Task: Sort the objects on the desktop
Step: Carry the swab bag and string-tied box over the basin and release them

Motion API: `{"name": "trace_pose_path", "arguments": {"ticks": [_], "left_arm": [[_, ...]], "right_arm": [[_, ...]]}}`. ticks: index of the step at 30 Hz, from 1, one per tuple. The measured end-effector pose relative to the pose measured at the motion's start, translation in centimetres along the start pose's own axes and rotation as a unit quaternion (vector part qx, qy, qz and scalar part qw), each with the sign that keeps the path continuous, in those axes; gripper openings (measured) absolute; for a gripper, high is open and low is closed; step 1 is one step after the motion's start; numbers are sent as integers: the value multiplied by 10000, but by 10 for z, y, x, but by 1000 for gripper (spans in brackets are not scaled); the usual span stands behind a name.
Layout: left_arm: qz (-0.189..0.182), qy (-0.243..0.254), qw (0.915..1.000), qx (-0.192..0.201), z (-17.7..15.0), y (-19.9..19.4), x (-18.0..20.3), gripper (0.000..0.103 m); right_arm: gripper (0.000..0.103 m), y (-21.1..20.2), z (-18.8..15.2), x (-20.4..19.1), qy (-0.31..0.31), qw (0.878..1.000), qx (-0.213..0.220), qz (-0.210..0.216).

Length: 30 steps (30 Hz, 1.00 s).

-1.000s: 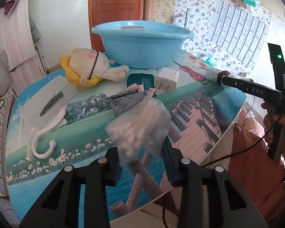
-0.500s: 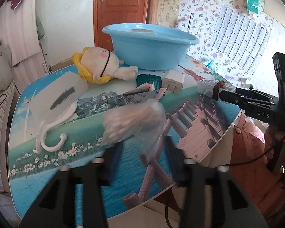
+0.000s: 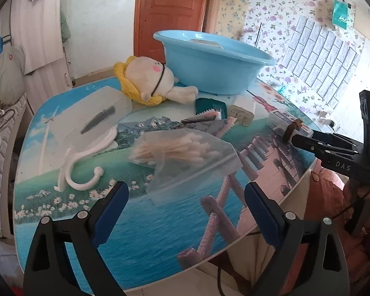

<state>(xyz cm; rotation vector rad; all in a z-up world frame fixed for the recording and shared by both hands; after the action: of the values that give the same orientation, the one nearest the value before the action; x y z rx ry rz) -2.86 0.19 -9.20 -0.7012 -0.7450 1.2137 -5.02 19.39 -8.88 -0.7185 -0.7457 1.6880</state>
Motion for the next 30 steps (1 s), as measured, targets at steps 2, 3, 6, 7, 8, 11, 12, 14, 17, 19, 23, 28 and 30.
{"name": "trace_pose_path", "arguments": {"ticks": [2,3,6,7,8,11,12,14,17,19,23,28,30], "left_arm": [[89,5,9999,51,2,-1,-2,96],[106,-2,9999,58,3,-2,-2,97],[135,-25,9999,100,9,-1,-6,99],[139,-36,9998,117,12,-1,-6,99],[133,-36,9998,131,14,0,-6,99],[90,74,9999,89,21,7,-3,102],[86,133,9999,63,23,10,-2,102],[180,237,9996,-10,26,19,0,102],[238,277,9993,-66,30,28,0,102],[231,254,9994,-108,32,32,-1,102],[221,200,9994,-158,31,39,-4,100],[227,291,9992,-123,29,36,-4,59],[240,333,9991,-69,29,34,-3,54]], "right_arm": [[55,4,-1,0,4,9999,-92,-43],[56,6,-2,0,11,9999,-146,-68],[59,6,-2,-2,-15,9999,-127,-75],[59,6,-2,-2,-20,9999,-125,-75],[60,6,-2,-2,-31,9999,-125,-78],[65,7,-2,-3,-52,9999,-133,-87],[66,8,-2,-4,-60,9999,-135,-85],[67,7,-2,-4,-74,9998,-133,-85],[68,8,-2,-4,-79,9998,-132,-86],[68,8,-2,-4,-75,9998,-131,-87],[68,8,-2,-4,-70,9998,-127,-97],[68,9,0,-3,-53,9998,-133,-118],[68,9,1,-4,-54,9998,-138,-122]]}}
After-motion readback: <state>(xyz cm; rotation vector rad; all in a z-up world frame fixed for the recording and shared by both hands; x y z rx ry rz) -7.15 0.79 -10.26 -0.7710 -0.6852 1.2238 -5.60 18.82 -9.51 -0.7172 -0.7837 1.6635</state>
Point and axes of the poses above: each gripper's, at about its wrist camera, not at the fingertips, and y roughly the way its jaws point, x to its right, z to its top, the point moved 1 cm from there along y, roughly the way its jaws point, and after that the axes turned 6 degrees about -x, right-handed, at the moved point
